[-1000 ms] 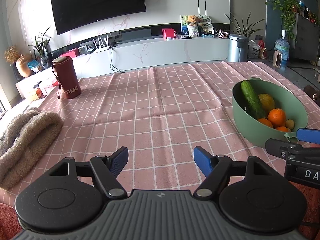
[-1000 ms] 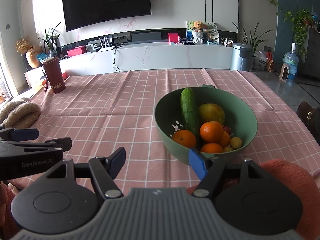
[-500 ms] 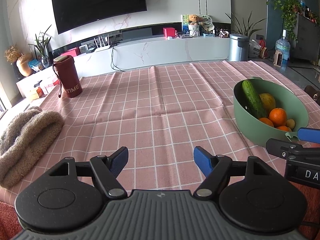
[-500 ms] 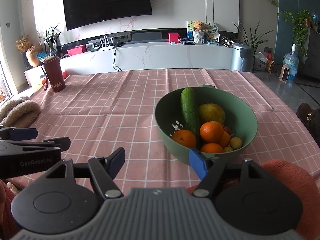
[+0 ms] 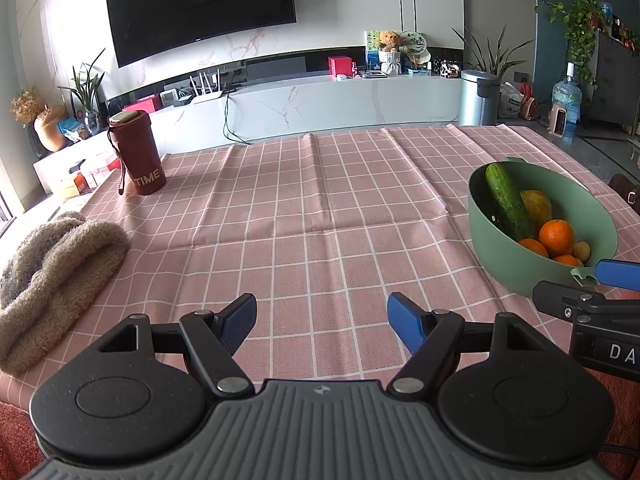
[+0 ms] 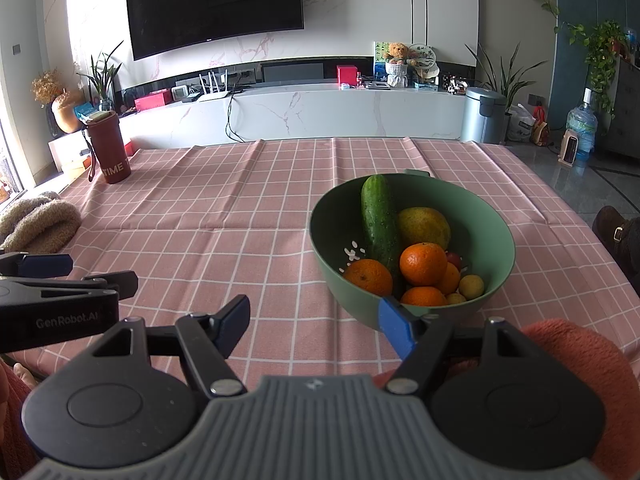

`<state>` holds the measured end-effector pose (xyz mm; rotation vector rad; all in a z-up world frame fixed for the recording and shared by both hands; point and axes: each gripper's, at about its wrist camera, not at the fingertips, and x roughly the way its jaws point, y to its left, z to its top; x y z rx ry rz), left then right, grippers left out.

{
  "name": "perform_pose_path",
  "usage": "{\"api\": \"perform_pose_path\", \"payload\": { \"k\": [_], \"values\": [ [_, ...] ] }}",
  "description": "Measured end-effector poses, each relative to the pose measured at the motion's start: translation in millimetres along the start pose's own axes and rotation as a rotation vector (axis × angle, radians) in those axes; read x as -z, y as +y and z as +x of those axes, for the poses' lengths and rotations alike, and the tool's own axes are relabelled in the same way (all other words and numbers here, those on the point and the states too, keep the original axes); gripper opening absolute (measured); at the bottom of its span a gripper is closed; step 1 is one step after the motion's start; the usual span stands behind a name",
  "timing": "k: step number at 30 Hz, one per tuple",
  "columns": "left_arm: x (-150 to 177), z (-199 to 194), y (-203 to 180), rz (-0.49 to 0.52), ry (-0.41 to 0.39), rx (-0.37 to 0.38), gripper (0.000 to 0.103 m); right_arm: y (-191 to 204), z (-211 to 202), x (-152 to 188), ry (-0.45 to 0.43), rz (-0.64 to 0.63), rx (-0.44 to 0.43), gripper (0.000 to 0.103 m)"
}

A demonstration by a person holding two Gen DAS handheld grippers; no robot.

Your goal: Organize fruits

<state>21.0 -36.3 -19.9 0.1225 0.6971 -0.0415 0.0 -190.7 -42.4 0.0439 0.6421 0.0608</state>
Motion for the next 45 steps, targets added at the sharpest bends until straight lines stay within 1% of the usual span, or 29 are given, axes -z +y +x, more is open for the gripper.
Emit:
{"api": "perform_pose_path", "payload": {
  "k": [22, 31, 36, 45],
  "values": [
    [-2.8, -5.1, 1.2, 0.0, -0.014, -0.021, 0.088, 0.2, -0.3, -0.2, 0.0, -0.001, 0.0, 0.069],
    [-3.1, -5.6, 1.5, -0.014, -0.016, -0.028, 0.088, 0.2, -0.3, -0.2, 0.0, -0.001, 0.0, 0.069],
    [-2.5, -4.6, 2.5, -0.025, -0.012, -0.017, 0.088, 0.2, -0.6, -0.3, 0.0, -0.001, 0.0, 0.069],
    [-2.2, -4.5, 0.7, -0.012, -0.017, -0.012, 0.088, 0.2, -0.4, -0.4, 0.001, -0.001, 0.0, 0.069]
  ]
}}
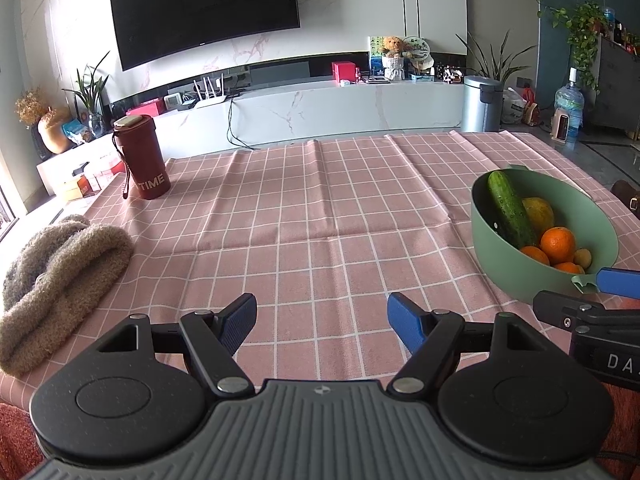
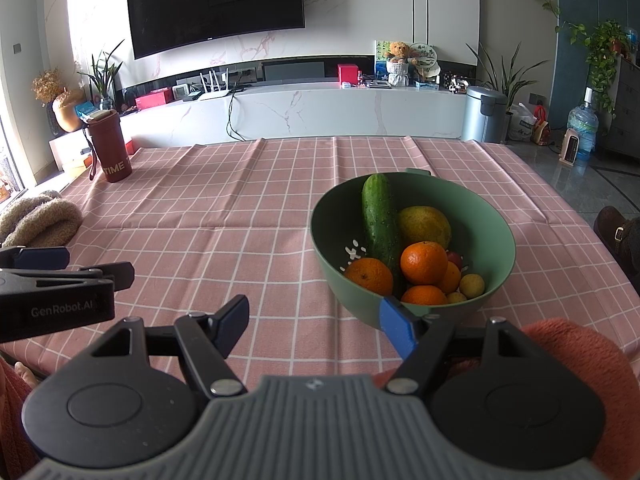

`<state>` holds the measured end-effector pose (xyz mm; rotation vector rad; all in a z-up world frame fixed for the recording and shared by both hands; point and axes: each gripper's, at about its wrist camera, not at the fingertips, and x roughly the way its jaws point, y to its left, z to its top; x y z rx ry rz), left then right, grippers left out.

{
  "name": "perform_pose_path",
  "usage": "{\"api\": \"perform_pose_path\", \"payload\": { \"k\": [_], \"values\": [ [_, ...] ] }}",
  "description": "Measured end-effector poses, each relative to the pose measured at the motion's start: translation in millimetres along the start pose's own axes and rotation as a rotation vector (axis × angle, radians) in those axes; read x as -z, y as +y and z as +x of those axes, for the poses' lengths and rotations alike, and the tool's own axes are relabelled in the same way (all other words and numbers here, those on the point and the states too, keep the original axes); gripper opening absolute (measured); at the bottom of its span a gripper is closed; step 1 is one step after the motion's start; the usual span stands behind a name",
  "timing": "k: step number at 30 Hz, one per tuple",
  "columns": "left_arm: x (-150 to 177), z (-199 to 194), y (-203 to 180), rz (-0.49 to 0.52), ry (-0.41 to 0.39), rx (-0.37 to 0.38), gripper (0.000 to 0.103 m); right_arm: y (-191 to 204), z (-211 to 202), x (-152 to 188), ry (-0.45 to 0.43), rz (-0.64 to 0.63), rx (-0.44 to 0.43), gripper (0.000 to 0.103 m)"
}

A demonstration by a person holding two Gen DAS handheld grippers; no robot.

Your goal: Organize fruits

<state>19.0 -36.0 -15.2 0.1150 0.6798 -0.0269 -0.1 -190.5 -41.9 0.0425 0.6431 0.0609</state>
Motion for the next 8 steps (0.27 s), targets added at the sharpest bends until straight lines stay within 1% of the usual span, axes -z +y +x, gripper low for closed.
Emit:
{"api": "perform_pose_path", "payload": {
  "k": [8],
  "values": [
    [-0.4, -1.1, 0.6, -0.002, -0.004, 0.007, 0.088, -0.8, 2.8, 2.7, 0.005, -0.003, -0.002, 0.069]
  ]
}}
